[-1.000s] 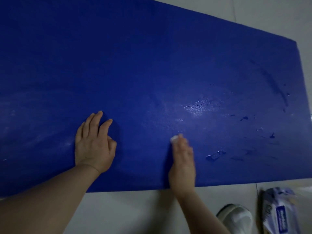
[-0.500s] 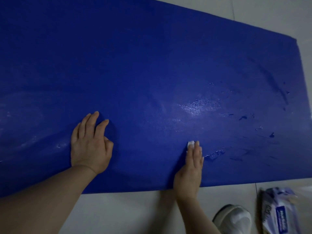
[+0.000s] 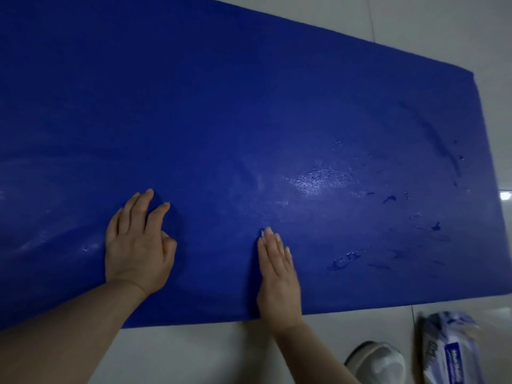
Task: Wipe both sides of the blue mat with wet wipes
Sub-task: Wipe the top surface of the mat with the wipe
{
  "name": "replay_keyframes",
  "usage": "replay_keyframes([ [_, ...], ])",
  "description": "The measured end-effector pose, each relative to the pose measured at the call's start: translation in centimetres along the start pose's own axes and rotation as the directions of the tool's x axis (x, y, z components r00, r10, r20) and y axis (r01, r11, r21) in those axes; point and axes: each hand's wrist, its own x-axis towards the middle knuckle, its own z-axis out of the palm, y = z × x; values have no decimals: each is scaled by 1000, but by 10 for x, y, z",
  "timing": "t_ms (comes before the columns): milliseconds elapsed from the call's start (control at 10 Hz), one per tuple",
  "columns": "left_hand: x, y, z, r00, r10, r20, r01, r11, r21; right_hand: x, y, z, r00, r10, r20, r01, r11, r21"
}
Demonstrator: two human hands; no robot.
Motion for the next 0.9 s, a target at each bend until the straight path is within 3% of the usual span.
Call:
replay_keyframes([
  [100, 0, 1, 0, 1000, -9, -2, 9, 1000, 2, 15, 43, -11, 965, 230, -129, -235, 972, -21],
  [200, 0, 1, 1, 1000, -7, -2, 7, 1000, 2, 34, 40, -14, 841, 505, -196, -498, 863, 86],
  [300, 0, 1, 0, 1000, 6, -2, -7, 1000, -6, 33, -7, 1, 994, 103, -43, -104, 994, -37],
  [400, 1, 1, -1, 1000, 5, -6, -5, 1000, -15, 32, 18, -6, 994, -95, 46, 97, 994, -41],
  [500, 0, 1, 0, 1000, 3, -11, -4, 1000, -19, 33, 77, -28, 886, 432, -170, -432, 901, 36],
  [600, 1, 0, 1, 1000, 5, -6, -5, 1000, -15, 49, 52, -27, 835, 519, -184, -520, 853, 43],
  [700, 1, 0, 1, 1000, 6, -9, -6, 1000, -13, 51, -4, 1, 996, 70, -49, -71, 997, -29],
  [800, 1, 0, 1, 1000, 10, -17, -10, 1000, -14, 63, 4, -3, 991, -131, 21, 132, 990, -50],
  [900, 2, -1, 1, 1000, 14, -24, -14, 1000, -19, 74, 55, -15, 941, 307, -145, -317, 947, -52],
])
